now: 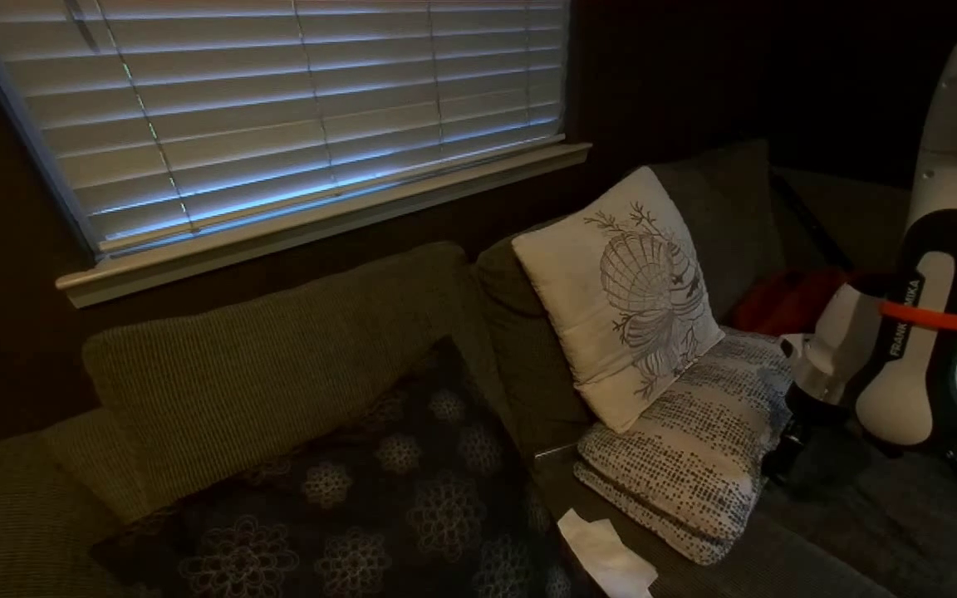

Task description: Place the remote control underneath the white cushions.

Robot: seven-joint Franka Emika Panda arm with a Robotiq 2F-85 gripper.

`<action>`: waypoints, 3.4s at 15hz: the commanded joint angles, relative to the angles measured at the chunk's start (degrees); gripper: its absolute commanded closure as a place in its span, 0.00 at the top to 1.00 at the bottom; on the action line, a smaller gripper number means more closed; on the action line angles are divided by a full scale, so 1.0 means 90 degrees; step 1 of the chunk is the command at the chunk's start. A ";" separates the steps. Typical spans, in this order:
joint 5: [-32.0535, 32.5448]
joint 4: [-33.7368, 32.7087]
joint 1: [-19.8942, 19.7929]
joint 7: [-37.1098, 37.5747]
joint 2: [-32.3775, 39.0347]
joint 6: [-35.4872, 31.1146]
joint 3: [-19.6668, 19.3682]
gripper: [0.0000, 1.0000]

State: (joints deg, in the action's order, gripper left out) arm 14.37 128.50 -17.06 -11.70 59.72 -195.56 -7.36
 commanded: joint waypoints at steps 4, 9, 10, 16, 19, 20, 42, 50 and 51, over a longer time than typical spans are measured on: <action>-0.0112 0.1151 0.0072 -0.0017 -0.1221 0.0336 -0.0310 1.00; -0.0160 0.1887 0.0193 -0.0088 -0.2147 0.0301 -0.0806 1.00; -0.0173 0.2052 0.0268 -0.0113 -0.2345 0.0234 -0.0922 1.00; -0.0135 0.2694 0.0454 -0.0333 -0.3288 -0.0027 -0.1280 1.00; -0.0017 0.2998 0.0115 -0.0290 -0.3867 0.0208 -0.1052 1.00; 0.0001 0.3100 0.0049 -0.0293 -0.4021 0.0220 -0.1029 1.00; -0.0205 0.3186 0.0039 -0.0264 -0.4744 0.0526 -0.1149 1.00; -0.0205 0.3186 0.0039 -0.0264 -0.4744 0.0526 -0.1149 1.00; -0.0205 0.3186 0.0039 -0.0264 -0.4744 0.0526 -0.1149 1.00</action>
State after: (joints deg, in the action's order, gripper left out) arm 13.99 157.04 -16.90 -13.02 17.16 -190.92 -17.93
